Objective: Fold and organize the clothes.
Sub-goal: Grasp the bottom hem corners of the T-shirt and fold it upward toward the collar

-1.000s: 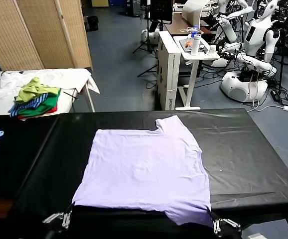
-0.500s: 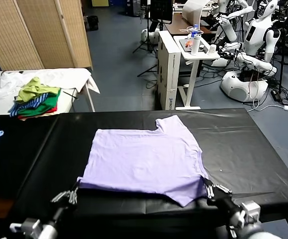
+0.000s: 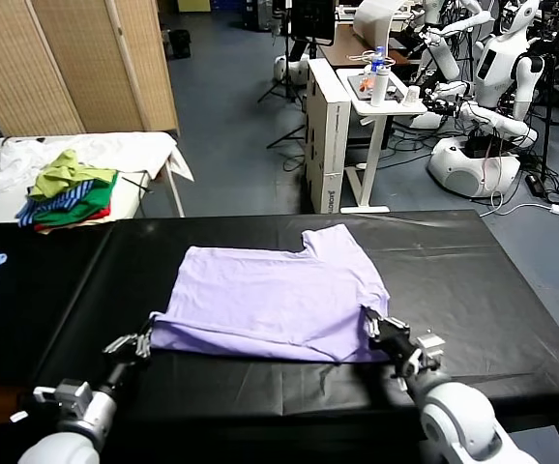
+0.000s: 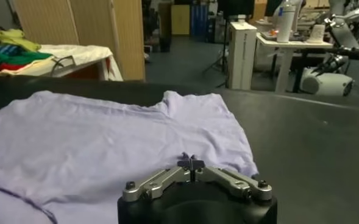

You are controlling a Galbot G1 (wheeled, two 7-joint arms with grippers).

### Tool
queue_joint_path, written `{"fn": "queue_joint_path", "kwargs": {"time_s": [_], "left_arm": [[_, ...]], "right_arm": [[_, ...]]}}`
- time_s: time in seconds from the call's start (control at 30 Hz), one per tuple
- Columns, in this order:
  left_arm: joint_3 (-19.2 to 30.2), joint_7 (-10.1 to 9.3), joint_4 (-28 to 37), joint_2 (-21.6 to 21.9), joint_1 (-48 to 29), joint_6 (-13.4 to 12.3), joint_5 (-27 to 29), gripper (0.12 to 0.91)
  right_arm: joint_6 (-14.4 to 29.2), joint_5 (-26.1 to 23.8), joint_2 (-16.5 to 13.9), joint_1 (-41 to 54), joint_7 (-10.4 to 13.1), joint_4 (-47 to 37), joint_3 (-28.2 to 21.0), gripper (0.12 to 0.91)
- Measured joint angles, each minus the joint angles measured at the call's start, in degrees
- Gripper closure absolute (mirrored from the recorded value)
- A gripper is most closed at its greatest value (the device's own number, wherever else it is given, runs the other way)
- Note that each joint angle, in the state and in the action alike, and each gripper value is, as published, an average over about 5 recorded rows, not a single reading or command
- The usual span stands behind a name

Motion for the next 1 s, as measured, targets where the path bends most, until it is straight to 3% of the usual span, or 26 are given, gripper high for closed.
{"fn": "queue_joint_path", "kwargs": {"time_s": [0.93,1.0], "left_arm": [[4.55,0.07,7.81,3.56,-6.87,0.37,0.93,0.884],[4.68,0.06,7.89,3.47,-7.18,0.38,0.87,0.884]], "right_arm": [[-0.39,-0.22,1.34,-1.94,-0.04,0.52,2.76,0.886],[-0.47,-0.2,1.42,-2.21,-0.25,0.76,3.06,0.852]]}}
